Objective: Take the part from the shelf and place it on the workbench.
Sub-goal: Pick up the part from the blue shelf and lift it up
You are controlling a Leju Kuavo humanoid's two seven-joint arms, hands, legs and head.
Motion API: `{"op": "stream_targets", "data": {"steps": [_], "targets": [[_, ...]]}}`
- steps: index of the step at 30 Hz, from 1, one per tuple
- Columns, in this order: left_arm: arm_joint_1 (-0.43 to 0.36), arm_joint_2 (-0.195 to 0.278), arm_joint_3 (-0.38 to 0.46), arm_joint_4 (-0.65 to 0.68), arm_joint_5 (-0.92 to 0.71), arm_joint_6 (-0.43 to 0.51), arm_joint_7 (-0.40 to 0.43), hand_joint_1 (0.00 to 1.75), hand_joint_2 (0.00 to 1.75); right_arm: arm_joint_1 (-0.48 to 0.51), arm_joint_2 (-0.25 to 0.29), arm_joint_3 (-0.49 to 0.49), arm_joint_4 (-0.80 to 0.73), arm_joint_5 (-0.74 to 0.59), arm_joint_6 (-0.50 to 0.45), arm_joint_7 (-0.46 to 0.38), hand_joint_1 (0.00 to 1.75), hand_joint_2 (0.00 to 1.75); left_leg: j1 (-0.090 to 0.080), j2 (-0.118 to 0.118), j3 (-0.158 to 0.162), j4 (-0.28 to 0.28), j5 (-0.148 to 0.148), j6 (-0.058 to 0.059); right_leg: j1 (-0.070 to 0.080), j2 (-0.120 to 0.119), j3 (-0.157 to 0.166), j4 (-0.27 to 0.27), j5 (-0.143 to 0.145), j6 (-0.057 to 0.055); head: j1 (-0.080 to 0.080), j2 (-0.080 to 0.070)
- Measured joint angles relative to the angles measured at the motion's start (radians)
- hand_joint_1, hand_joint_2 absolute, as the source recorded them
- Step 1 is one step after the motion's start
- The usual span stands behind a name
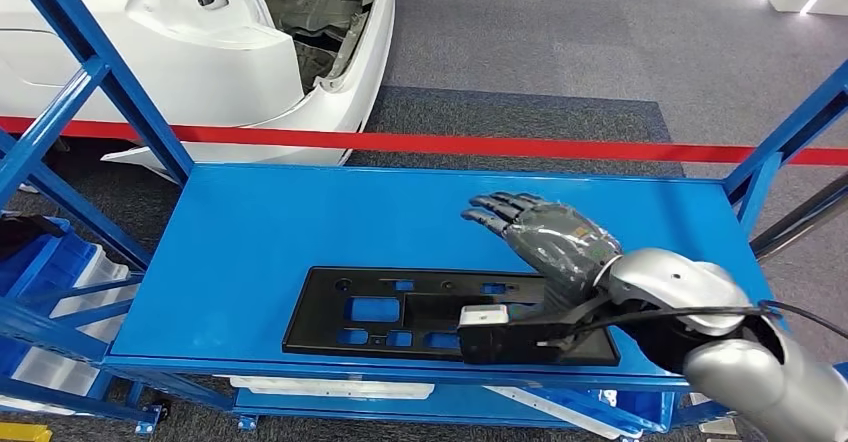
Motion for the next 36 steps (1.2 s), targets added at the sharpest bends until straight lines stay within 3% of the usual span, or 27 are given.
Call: {"op": "stream_targets", "data": {"steps": [3, 6, 13, 17, 29, 36], "targets": [[0.0, 0.0, 0.0, 0.0, 0.002, 0.003, 0.003, 0.0, 0.0, -0.082, -0.057, 0.114, 0.027, -0.096, -0.244, 0.0, 0.0, 1.75, 0.0, 0.0, 0.0, 0.0, 0.0, 0.0, 0.0, 0.0, 0.0, 0.0, 0.0, 0.0, 0.0, 0.0], [0.0, 0.0, 0.0, 0.0, 0.004, 0.009, 0.005, 0.0, 0.0, -0.117, -0.087, 0.237, 0.056, -0.128, -0.364, 0.0, 0.0, 1.75, 0.0, -0.001, 0.0, 0.0, 0.0, 0.0, 0.001, -0.001, 0.0, 0.0, 0.0, 0.0, 0.0, 0.0], [0.0, 0.0, 0.0, 0.0, -0.007, 0.014, 0.006, 0.0, 0.0, -0.114, -0.107, 0.45, 0.133, -0.126, -0.398, 0.0, 0.0, 1.75, 0.001, -0.001, 0.0, 0.0, 0.0, 0.0, 0.001, -0.001, 0.0, 0.0, -0.001, 0.0, 0.0, 0.0], [0.0, 0.0, 0.0, 0.0, -0.012, 0.013, 0.006, 0.0, 0.0, -0.082, -0.112, 0.499, 0.157, -0.095, -0.407, 0.0, 0.0, 1.75, 0.001, -0.001, 0.001, -0.001, 0.0, 0.0, 0.001, -0.001, 0.0, 0.0, -0.001, 0.0, 0.0, 0.0], [0.0, 0.0, 0.0, 0.0, -0.017, 0.012, 0.009, 0.0, 0.0, -0.052, -0.147, 0.53, 0.212, 0.029, -0.225, 0.0, 0.0, 1.75, 0.0, -0.001, 0.002, -0.001, -0.001, -0.001, 0.001, -0.001, 0.001, 0.0, -0.001, 0.0, 0.0, 0.0], [0.0, 0.0, 0.0, 0.0, -0.019, 0.008, 0.009, 0.0, 0.0, 0.088, -0.112, 0.417, 0.214, 0.245, 0.072, 0.0, 0.0, 1.75, 0.0, -0.001, 0.002, -0.001, -0.001, -0.001, 0.001, -0.001, 0.001, 0.0, -0.002, 0.0, 0.0, 0.0]]}}
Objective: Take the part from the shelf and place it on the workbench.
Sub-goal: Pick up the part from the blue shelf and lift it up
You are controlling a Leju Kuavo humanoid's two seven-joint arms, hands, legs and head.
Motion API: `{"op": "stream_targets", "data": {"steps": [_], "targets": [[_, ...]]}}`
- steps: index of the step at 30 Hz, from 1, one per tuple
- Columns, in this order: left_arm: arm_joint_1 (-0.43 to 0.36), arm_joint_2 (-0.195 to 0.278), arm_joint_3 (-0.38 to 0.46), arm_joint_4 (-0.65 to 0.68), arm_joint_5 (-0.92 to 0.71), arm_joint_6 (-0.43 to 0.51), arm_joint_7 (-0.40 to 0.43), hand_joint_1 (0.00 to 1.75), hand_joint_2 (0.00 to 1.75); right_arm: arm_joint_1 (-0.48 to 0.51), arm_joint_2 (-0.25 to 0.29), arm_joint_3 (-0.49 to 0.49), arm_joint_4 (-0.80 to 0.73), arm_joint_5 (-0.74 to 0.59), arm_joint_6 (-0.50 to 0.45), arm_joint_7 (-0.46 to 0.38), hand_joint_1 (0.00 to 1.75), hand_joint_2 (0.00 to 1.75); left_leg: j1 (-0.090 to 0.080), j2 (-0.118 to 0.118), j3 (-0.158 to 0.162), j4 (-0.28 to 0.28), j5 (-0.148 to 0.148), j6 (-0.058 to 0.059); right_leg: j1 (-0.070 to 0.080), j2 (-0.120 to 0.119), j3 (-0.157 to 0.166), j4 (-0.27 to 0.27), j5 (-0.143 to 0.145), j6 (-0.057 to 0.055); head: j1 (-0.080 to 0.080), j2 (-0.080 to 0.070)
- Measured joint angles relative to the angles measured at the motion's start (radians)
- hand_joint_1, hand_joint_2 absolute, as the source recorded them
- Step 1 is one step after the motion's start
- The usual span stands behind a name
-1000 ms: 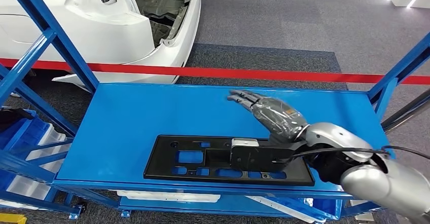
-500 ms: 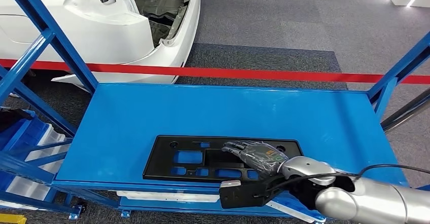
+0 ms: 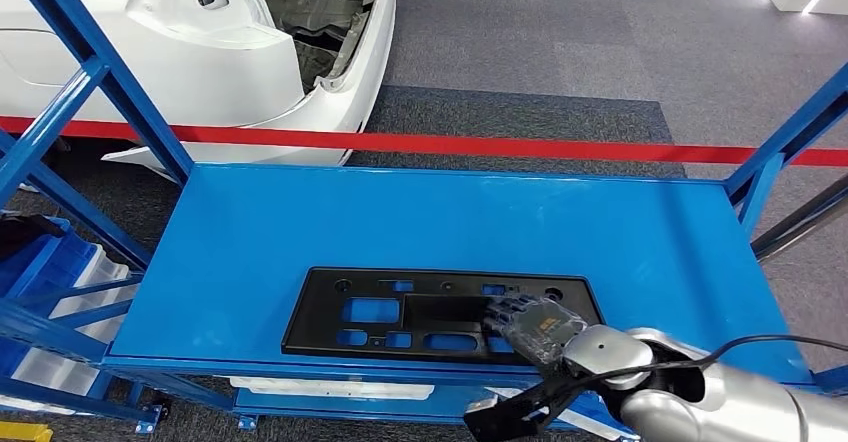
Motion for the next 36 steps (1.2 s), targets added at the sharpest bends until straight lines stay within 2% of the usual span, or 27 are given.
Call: {"op": "stream_targets", "data": {"steps": [2, 5, 12, 20, 36], "targets": [[0.0, 0.0, 0.0, 0.0, 0.002, -0.002, 0.0, 0.0, 0.0, 0.032, 0.027, -0.046, -0.003, 0.035, 0.07, 0.0, 0.0, 1.75, 0.0, 0.0, 0.001, 0.0, 0.0, 0.0, 0.0, 0.0, 0.0, 0.0, 0.0, 0.0, 0.0, 0.0], [0.0, 0.0, 0.0, 0.0, 0.007, -0.002, 0.0, 0.0, 0.0, 0.061, 0.06, -0.099, -0.006, 0.05, 0.127, 0.0, 0.0, 1.75, 0.0, 0.0, 0.002, 0.0, 0.0, 0.0, 0.0, 0.0, 0.001, 0.0, 0.0, 0.0, 0.0, 0.0], [0.0, 0.0, 0.0, 0.0, 0.009, 0.0, 0.0, 0.0, 0.0, 0.101, 0.126, -0.184, -0.008, 0.068, 0.15, 0.0, 0.0, 1.75, 0.0, 0.0, 0.003, 0.0, 0.0, 0.0, 0.0, 0.0, 0.002, 0.0, 0.0, 0.0, 0.0, 0.0], [0.0, 0.0, 0.0, 0.0, 0.01, 0.007, 0.001, 0.0, 0.0, 0.122, 0.16, -0.236, -0.009, 0.123, 0.143, 0.0, 0.0, 1.75, 0.0, 0.0, 0.003, 0.0, 0.0, 0.0, 0.0, 0.0, 0.002, 0.0, 0.0, 0.0, 0.0, 0.0], [0.0, 0.0, 0.0, 0.0, 0.008, 0.007, 0.001, 0.0, 0.0, 0.139, 0.215, -0.316, -0.05, 0.259, 0.299, 0.0, 0.0, 1.75, 0.0, 0.0, 0.004, 0.0, 0.0, 0.0, 0.0, 0.0, 0.002, 0.0, 0.0, 0.0, 0.0, 0.0]]}}
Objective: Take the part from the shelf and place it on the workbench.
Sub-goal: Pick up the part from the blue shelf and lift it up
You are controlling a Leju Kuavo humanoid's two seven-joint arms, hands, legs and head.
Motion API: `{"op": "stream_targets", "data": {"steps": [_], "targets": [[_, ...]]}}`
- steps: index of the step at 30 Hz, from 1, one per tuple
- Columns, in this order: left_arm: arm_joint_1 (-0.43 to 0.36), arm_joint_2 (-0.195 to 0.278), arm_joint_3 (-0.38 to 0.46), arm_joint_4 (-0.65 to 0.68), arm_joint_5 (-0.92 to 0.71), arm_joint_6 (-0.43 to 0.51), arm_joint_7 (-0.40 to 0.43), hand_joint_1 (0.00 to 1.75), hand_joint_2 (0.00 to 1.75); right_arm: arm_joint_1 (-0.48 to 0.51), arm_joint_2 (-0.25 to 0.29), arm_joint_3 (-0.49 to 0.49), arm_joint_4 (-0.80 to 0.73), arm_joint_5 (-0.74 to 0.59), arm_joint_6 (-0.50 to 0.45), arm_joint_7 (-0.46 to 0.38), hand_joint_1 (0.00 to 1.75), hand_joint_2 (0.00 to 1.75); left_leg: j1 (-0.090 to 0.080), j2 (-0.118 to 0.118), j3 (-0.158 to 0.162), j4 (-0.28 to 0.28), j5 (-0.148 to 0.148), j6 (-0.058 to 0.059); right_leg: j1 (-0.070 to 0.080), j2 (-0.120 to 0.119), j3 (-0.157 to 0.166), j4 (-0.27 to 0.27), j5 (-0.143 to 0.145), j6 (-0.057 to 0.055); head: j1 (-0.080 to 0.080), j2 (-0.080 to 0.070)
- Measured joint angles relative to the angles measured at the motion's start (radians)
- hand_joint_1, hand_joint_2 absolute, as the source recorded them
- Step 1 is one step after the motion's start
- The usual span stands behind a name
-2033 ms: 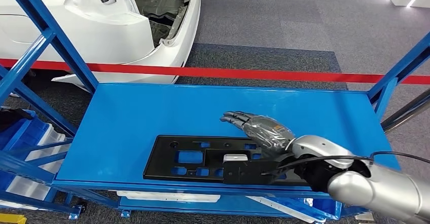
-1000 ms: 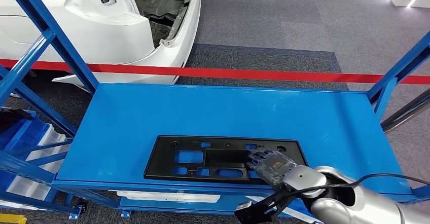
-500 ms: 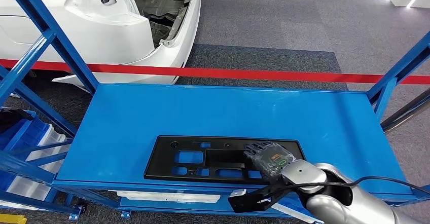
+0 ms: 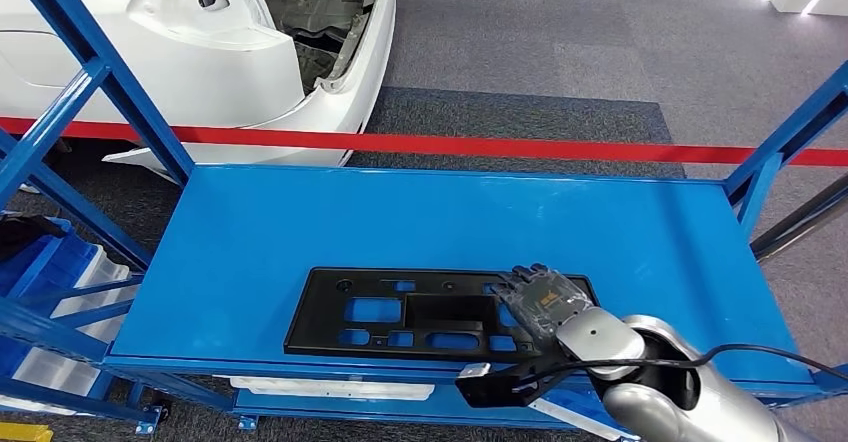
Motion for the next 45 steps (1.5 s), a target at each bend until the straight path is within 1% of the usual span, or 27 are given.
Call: {"op": "stream_targets", "data": {"steps": [7, 15, 21, 31, 35, 41, 45], "targets": [[0.0, 0.0, 0.0, 0.0, -0.005, 0.0, -0.001, 0.0, 0.0, 0.028, 0.024, -0.035, -0.016, 0.029, 0.044, 0.0, 0.0, 1.75, 0.0, 0.0, 0.0, 0.0, 0.0, 0.0, 0.0, 0.0, 0.0, 0.0, 0.0, 0.0, 0.0, 0.0], [0.0, 0.0, 0.0, 0.0, -0.013, -0.001, 0.0, 0.0, 0.0, 0.105, 0.041, -0.086, -0.016, 0.026, -0.006, 0.0, 0.0, 1.75, 0.0, 0.0, 0.0, 0.0, 0.0, 0.0, 0.0, 0.0, 0.0, 0.0, 0.0, 0.0, 0.0, 0.0], [0.0, 0.0, 0.0, 0.0, -0.012, -0.001, 0.002, 0.0, 0.0, 0.133, 0.045, -0.111, -0.014, -0.01, -0.05, 0.0, 0.0, 1.75, 0.0, 0.0, 0.0, 0.0, 0.0, 0.0, 0.0, 0.0, 0.0, 0.0, 0.0, 0.0, 0.0, 0.0], [0.0, 0.0, 0.0, 0.0, -0.017, -0.001, 0.005, 0.0, 0.0, 0.171, 0.052, -0.148, -0.009, 0.011, -0.043, 0.0, 0.0, 1.75, 0.0, 0.0, 0.0, 0.0, 0.0, 0.0, 0.0, 0.0, 0.0, 0.0, 0.0, 0.0, 0.0, 0.0], [0.0, 0.0, 0.0, 0.0, -0.018, -0.001, 0.005, 0.0, 0.0, 0.178, 0.056, -0.165, -0.009, 0.027, -0.021, 0.0, 0.0, 1.75, 0.0, 0.0, 0.0, 0.0, 0.0, 0.0, 0.0, 0.0, 0.0, 0.0, 0.0, 0.0, 0.0, 0.0], [0.0, 0.0, 0.0, 0.0, -0.019, 0.0, 0.007, 0.0, 0.0, 0.181, 0.063, -0.196, -0.008, 0.07, 0.056, 0.0, 0.0, 1.75, 0.0, 0.0, 0.0, 0.0, 0.0, 0.0, 0.0, 0.0, 0.0, 0.0, 0.0, 0.0, 0.0, 0.0], [0.0, 0.0, 0.0, -0.001, -0.019, 0.0, 0.012, 0.0, 0.0, 0.183, 0.068, -0.212, -0.008, 0.087, 0.075, 0.0, 0.0, 1.75, 0.0, 0.0, 0.0, 0.0, 0.0, 0.0, 0.0, 0.0, 0.0, 0.0, 0.0, 0.0, 0.0, 0.0]]}}
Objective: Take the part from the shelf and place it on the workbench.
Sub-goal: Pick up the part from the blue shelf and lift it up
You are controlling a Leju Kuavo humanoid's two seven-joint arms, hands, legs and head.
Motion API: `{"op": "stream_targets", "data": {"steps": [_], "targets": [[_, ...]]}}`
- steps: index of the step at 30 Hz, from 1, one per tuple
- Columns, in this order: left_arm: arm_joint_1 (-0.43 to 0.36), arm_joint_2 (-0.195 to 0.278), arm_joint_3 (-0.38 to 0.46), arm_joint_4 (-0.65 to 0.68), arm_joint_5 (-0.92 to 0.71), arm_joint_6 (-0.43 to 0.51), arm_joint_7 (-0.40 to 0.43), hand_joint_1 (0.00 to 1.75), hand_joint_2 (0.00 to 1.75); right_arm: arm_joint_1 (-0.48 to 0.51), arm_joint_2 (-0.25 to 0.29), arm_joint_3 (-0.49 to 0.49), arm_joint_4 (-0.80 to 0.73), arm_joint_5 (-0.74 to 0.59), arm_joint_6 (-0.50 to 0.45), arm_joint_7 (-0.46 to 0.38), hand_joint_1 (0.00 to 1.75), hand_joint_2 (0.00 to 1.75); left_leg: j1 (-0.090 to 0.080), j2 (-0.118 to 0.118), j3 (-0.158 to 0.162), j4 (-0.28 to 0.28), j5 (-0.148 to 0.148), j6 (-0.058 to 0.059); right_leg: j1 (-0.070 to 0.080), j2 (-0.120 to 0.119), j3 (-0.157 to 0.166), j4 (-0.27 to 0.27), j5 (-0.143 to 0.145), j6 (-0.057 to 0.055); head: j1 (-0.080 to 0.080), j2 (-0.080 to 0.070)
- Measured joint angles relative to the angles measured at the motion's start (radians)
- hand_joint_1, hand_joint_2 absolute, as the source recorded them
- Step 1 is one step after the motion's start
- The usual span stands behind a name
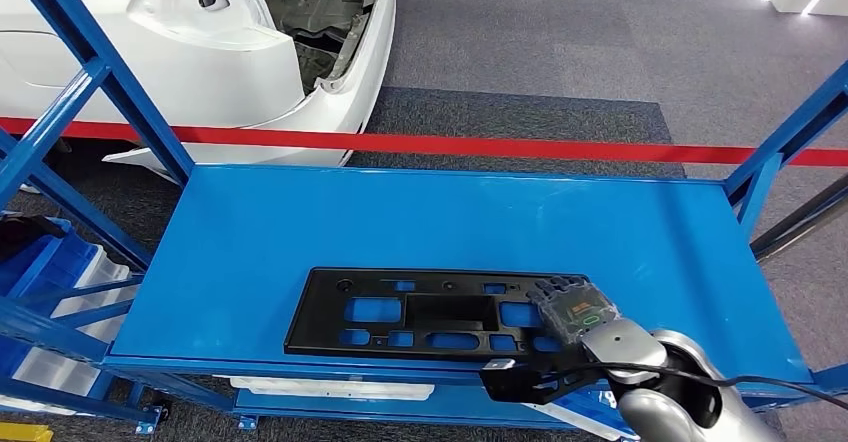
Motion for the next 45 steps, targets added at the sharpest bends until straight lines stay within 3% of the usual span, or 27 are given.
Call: {"op": "stream_targets", "data": {"steps": [11, 25, 45], "targets": [[0.0, 0.0, 0.0, -0.002, 0.001, 0.003, 0.004, 0.0, 0.0, 0.015, 0.01, -0.024, 0.016, 0.001, -0.033, 0.0, 0.0, 1.75, 0.0, 0.0, 0.0, 0.0, 0.0, 0.0, 0.0, 0.0, 0.0, 0.0, 0.0, 0.0, 0.0, 0.0], [0.0, 0.0, 0.0, -0.003, 0.021, 0.021, 0.008, 0.0, 0.0, 0.044, 0.011, 0.003, 0.074, -0.104, -0.373, 0.0, 0.0, 1.75, 0.0, 0.0, 0.0, 0.0, 0.0, 0.0, 0.0, 0.0, 0.0, 0.0, 0.0, 0.0, 0.0, 0.0], [0.0, 0.0, 0.0, -0.005, 0.036, 0.034, 0.019, 0.0, 0.0, 0.055, 0.014, 0.05, 0.122, -0.061, -0.38, 0.0, 0.0, 1.75, 0.0, 0.0, 0.0, 0.0, 0.0, 0.0, 0.0, 0.0, 0.0, 0.0, 0.0, 0.0, 0.0, 0.0]]}}
